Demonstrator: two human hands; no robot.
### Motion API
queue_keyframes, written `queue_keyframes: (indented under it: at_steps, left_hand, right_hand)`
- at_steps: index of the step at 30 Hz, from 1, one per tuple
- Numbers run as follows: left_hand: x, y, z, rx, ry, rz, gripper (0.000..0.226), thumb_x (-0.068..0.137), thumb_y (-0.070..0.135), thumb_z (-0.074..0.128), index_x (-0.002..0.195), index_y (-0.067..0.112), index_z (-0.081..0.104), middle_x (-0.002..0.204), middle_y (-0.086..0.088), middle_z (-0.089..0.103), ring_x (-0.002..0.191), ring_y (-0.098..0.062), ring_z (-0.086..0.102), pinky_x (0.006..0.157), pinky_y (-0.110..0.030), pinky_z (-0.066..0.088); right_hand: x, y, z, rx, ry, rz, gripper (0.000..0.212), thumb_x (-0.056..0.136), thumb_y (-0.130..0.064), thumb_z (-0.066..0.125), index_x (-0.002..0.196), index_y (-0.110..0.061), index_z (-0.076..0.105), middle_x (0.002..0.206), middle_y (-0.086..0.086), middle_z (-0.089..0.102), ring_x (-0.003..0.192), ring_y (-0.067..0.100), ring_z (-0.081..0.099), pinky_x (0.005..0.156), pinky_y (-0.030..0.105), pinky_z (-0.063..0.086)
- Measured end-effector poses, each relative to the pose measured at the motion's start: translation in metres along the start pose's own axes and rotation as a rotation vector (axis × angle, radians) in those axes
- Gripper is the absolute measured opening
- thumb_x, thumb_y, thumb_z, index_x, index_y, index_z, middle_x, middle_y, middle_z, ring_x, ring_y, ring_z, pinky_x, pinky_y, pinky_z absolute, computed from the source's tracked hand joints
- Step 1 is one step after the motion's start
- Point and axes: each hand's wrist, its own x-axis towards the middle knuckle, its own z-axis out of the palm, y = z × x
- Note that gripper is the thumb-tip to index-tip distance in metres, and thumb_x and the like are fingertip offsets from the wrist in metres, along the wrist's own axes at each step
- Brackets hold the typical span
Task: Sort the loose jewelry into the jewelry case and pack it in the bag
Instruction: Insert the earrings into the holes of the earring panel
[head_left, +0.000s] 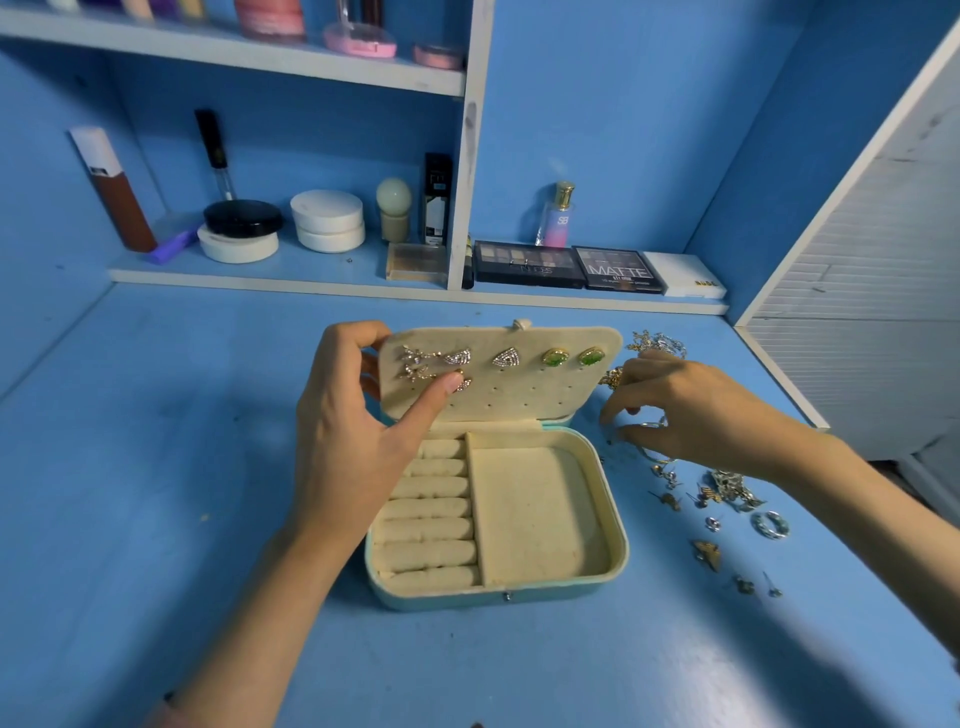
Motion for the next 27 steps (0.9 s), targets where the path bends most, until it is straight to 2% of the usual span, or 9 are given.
queue_keyframes:
  at_steps: [5,7,13,19,27]
  left_hand:
    - [0.0,-0.001,0.0,0.003,-0.003,0.0,0.047,0.072,0.039,0.077,0.101,0.027,0.042,0.093,0.0,0.057,0.08,-0.01,0.054,0.071,-0.005,0.04]
    - [0.0,-0.001,0.0,0.0,-0.004,-0.004,0.046,0.072,0.039,0.077,0.101,0.027,0.043,0.093,0.0,0.058,0.08,-0.011,0.055,0.071,-0.007,0.042]
    - [0.0,-0.001,0.001,0.006,0.004,-0.001,0.046,0.072,0.039,0.077,0.1,0.027,0.043,0.091,0.0,0.058,0.079,-0.009,0.054,0.07,-0.004,0.039]
    - [0.0,-0.002,0.001,0.003,-0.004,-0.006,0.046,0.072,0.039,0.077,0.101,0.027,0.043,0.092,-0.002,0.059,0.08,-0.014,0.056,0.07,-0.009,0.042]
    - [0.0,-0.002,0.001,0.003,0.006,0.002,0.046,0.072,0.038,0.077,0.1,0.027,0.043,0.091,0.001,0.057,0.079,-0.009,0.054,0.071,-0.004,0.039]
  right_hand:
    - [-0.006,0.001,-0.002,0.034,-0.001,0.124,0.005,0.078,-0.024,0.071,0.082,-0.027,0.07,0.079,-0.006,0.056,0.077,0.012,0.052,0.059,0.04,0.05]
    - [-0.008,-0.001,-0.002,0.042,-0.029,0.129,0.005,0.079,-0.025,0.071,0.082,-0.028,0.07,0.081,-0.008,0.056,0.076,0.009,0.051,0.061,0.038,0.051]
    - [-0.01,-0.01,-0.003,0.138,-0.1,0.048,0.013,0.078,-0.024,0.072,0.085,-0.034,0.071,0.079,-0.01,0.053,0.075,-0.002,0.048,0.061,0.031,0.049]
    - [-0.008,-0.014,-0.002,0.109,-0.122,0.028,0.015,0.078,-0.028,0.074,0.09,-0.035,0.073,0.075,-0.009,0.047,0.07,-0.008,0.041,0.058,0.024,0.038]
    - [-0.01,-0.018,0.0,0.108,-0.103,0.073,0.007,0.077,-0.032,0.072,0.084,-0.033,0.073,0.077,-0.006,0.054,0.074,0.007,0.047,0.059,0.04,0.049]
